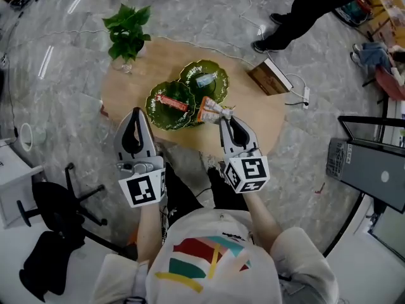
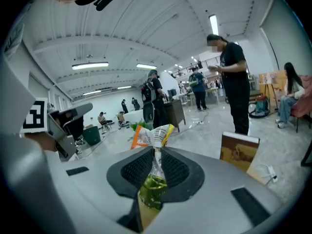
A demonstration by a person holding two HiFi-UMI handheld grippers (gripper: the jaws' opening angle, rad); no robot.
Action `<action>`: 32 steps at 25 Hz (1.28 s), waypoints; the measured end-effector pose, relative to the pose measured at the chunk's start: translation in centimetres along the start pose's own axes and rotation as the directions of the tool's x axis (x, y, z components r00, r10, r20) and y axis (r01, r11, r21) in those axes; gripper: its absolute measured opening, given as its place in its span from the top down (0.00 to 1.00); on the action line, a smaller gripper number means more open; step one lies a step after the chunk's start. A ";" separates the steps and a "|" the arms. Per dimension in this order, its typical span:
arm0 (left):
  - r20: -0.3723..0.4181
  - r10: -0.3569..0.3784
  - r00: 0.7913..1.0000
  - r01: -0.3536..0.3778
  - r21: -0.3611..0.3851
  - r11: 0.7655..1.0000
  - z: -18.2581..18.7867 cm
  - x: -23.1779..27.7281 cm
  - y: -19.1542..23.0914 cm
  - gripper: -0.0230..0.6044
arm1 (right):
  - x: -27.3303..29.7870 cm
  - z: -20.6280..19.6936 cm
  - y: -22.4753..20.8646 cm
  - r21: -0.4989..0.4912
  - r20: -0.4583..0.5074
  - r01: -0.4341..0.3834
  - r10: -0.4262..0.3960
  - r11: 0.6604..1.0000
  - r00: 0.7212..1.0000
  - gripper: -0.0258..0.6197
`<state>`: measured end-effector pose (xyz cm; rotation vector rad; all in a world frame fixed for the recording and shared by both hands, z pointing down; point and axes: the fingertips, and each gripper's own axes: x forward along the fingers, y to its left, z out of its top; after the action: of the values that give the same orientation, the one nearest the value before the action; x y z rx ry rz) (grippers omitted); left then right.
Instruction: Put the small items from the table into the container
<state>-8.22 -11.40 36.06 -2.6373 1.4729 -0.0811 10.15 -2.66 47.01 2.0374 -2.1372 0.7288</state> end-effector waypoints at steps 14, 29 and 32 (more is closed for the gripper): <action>-0.100 0.002 0.995 -0.005 -0.034 0.999 -12.0 -1.2 -2.5 0.95 | 11.8 -21.4 -3.7 -0.094 -0.270 -0.041 0.014 0.995 0.963 0.85; 0.026 0.041 0.999 -0.041 -0.021 0.999 0.5 -4.4 -1.0 0.95 | 4.4 -14.8 2.0 -0.118 -0.340 -0.125 0.078 0.985 0.937 0.60; 0.059 0.079 0.995 -0.079 -0.004 0.997 4.2 -6.1 -0.9 0.95 | 1.0 -9.3 3.2 -0.142 -0.266 -0.139 0.097 0.980 0.959 0.76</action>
<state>-10.20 -5.42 32.12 -2.5553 1.5566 0.0057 4.64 0.12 54.73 1.6478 -2.1055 0.7632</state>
